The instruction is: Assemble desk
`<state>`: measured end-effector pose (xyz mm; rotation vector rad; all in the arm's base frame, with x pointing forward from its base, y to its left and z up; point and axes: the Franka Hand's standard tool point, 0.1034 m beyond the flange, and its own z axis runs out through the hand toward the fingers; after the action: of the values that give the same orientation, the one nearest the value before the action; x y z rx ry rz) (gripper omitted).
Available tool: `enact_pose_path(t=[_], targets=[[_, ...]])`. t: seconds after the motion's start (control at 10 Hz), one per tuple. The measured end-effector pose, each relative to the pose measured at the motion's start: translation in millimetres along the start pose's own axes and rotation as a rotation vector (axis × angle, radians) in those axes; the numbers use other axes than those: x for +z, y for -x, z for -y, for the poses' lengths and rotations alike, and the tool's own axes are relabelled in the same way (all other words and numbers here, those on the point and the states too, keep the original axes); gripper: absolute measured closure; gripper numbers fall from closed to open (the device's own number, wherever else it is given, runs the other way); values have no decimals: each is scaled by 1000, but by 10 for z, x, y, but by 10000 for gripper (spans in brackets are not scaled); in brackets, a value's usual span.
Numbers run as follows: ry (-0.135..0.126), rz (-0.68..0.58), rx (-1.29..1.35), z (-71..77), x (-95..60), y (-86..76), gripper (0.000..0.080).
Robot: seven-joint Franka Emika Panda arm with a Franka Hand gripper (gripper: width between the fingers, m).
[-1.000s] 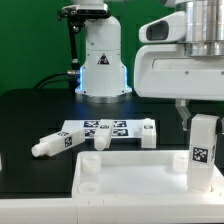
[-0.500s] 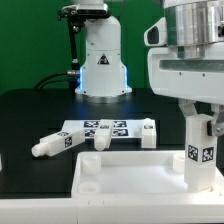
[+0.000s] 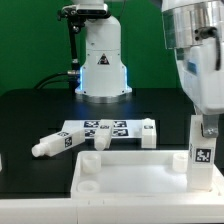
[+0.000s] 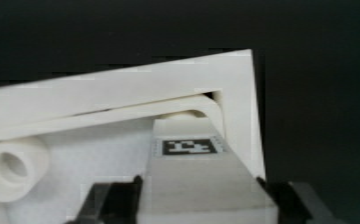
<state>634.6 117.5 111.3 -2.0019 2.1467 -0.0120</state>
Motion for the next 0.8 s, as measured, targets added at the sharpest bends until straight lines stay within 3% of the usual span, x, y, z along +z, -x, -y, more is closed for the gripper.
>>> enact_pose_path(t=[0.1,0.3,0.4,0.8], targets=[[0,-1,-87,8,0,-13,509],[3,0,-438,45,-13,-60,251],[23,1,-619,47,-11,-38,181],[20,-2,-885,64,-15,-58,151]])
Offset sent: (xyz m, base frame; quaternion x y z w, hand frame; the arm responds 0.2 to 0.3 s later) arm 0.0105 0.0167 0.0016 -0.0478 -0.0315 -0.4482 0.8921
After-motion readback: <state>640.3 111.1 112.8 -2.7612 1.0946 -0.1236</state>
